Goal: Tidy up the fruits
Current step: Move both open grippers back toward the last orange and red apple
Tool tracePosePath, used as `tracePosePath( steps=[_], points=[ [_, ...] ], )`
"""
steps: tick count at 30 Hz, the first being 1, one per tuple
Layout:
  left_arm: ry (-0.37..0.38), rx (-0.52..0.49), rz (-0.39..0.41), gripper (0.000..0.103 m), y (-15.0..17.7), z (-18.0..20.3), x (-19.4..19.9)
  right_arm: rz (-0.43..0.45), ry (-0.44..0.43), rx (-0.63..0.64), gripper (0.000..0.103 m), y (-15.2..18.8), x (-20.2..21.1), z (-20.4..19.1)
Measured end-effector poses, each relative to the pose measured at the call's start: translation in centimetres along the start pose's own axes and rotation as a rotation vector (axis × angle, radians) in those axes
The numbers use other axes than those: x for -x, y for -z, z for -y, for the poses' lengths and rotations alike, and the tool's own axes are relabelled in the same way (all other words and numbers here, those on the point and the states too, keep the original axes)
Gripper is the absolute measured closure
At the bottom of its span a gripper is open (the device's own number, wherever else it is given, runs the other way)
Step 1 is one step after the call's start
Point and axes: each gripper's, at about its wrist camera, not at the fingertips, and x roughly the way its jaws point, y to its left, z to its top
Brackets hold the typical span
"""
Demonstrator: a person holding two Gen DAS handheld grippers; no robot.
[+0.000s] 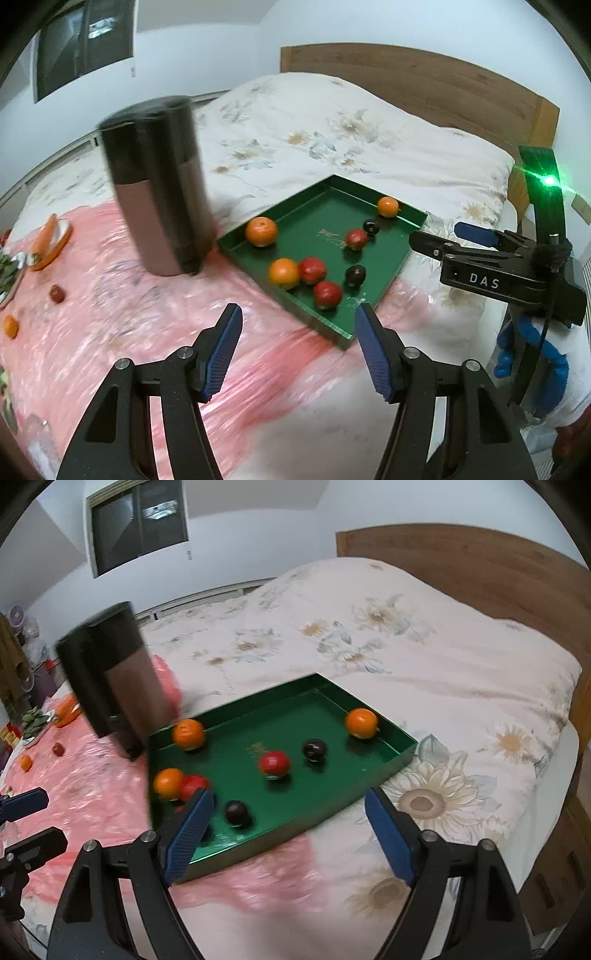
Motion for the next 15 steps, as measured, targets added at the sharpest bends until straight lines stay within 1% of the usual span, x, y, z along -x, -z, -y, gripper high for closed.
tracePosePath(
  steps=[4,7,15],
  points=[
    [-0.026,0.033,0.028,0.046,1.3,-2.1,3.0,0.003,-0.027,0.037,0.000,0.0,2.0,-3.1],
    [-0.047,0.059,0.048,0.045,2.4,-3.7,5.2,0.001,-0.057,0.079,0.000,0.2,3.5,-6.3],
    [-0.109,0.132,0.089,0.044,5.7,-8.6,10.0,-0.013,-0.143,0.143,0.000,0.9,5.8,-13.3]
  ],
)
